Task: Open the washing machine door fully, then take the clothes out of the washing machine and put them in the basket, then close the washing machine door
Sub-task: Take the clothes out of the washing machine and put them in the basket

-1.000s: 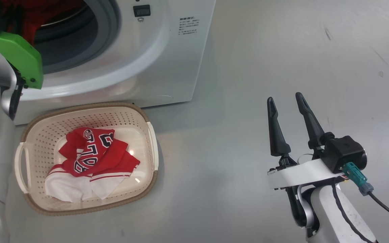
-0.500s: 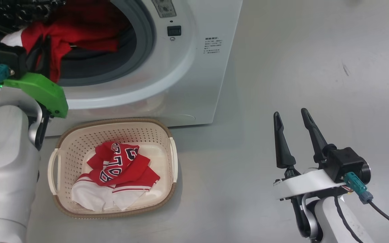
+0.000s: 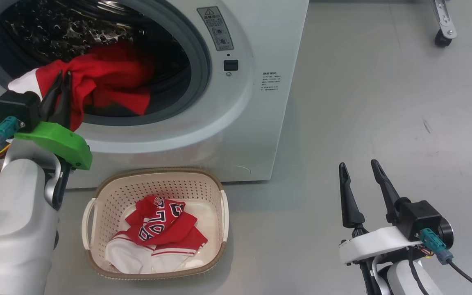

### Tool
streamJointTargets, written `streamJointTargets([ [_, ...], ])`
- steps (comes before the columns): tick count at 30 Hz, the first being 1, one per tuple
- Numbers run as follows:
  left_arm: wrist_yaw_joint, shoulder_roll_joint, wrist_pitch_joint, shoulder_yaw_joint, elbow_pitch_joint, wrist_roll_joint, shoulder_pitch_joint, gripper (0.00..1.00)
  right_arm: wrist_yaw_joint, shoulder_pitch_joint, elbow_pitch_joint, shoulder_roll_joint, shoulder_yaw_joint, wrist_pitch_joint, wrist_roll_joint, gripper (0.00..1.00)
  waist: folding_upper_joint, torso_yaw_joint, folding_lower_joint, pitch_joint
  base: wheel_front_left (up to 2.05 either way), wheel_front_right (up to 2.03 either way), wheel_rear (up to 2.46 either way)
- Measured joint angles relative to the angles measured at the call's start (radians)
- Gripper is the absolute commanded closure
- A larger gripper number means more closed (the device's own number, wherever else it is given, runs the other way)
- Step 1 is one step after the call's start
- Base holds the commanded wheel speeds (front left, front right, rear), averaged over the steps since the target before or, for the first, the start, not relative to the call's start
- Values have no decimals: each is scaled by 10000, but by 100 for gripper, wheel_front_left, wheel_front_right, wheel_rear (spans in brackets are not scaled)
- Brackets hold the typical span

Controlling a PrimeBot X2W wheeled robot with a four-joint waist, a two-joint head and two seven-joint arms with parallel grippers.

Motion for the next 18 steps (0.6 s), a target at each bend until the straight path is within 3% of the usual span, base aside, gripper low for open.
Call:
streamJointTargets([
  [18,-2,249,0,819,-3946,46,1409,100,299,426,-12,15,-267,0,-12,0,0,245,0,-691,0,0,0],
])
